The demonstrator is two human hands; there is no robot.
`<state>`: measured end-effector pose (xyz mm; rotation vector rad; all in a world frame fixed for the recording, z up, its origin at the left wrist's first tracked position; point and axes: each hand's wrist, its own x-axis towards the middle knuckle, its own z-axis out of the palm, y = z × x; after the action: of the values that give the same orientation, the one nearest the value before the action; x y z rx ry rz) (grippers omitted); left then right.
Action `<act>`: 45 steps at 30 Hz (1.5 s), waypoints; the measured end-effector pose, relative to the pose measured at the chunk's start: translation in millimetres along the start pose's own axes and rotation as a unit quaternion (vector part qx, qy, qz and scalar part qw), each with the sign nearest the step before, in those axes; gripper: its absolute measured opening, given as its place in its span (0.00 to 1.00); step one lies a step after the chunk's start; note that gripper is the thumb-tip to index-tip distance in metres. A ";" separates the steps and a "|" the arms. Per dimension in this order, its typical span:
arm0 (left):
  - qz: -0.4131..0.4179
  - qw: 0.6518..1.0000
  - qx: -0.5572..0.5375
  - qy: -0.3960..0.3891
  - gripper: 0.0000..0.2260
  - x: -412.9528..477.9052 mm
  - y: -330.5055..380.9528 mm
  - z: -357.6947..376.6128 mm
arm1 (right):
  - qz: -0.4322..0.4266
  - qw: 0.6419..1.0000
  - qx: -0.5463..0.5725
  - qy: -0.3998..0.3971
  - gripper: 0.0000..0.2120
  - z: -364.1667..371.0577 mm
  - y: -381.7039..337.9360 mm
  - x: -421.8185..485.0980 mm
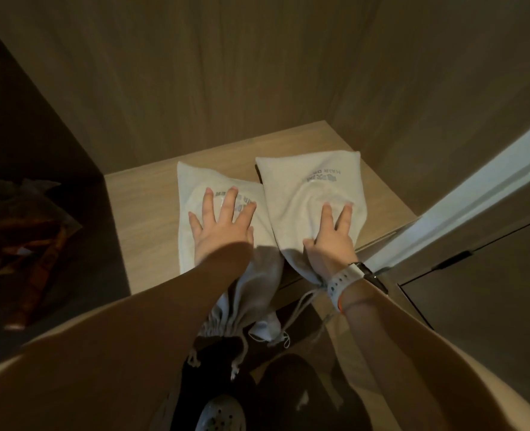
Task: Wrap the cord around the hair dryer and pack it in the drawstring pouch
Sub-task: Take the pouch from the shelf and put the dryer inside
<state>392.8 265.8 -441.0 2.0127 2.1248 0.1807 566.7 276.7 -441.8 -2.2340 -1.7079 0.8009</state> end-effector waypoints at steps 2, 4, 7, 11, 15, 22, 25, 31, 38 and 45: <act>-0.009 1.000 -0.004 0.012 0.21 14.2 2.7 0.9 | -0.009 1.000 0.002 0.011 0.37 -0.9 1.8 15.8; -0.018 0.999 -0.010 0.027 0.20 29.7 3.8 2.6 | -0.019 1.000 0.000 0.022 0.37 -2.6 4.6 30.6; -0.033 0.998 -0.017 0.051 0.20 51.4 5.0 5.0 | -0.033 0.998 -0.022 0.042 0.36 -8.0 6.7 52.6; -0.056 0.995 -0.038 0.074 0.20 71.9 8.6 7.0 | -0.039 0.997 -0.042 0.049 0.36 -18.9 4.9 82.6; -0.062 0.992 -0.046 0.101 0.19 75.8 10.3 9.1 | -0.070 0.995 -0.055 0.051 0.35 -29.1 4.8 106.8; -0.076 0.988 -0.050 0.124 0.18 79.7 11.7 12.5 | -0.082 0.993 -0.078 0.035 0.34 -41.0 -4.9 141.1; -0.079 0.990 -0.049 0.109 0.19 81.6 12.4 9.9 | -0.091 0.991 -0.087 0.037 0.34 -45.2 -8.1 151.2; -0.065 0.993 -0.047 0.088 0.19 82.4 8.1 5.6 | -0.085 0.987 -0.127 0.046 0.33 -50.7 -7.2 165.5; -0.066 0.995 -0.044 0.068 0.20 82.7 10.9 1.8 | -0.014 0.980 -0.179 0.084 0.33 -35.6 -12.8 154.2; -0.066 0.994 -0.053 0.070 0.20 80.5 11.0 0.4 | -0.177 0.935 -0.308 0.006 0.27 -23.1 -17.2 131.1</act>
<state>399.8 346.7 -444.3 1.8437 2.2712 0.4141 588.3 408.8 -452.2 -2.1289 -2.5208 0.1729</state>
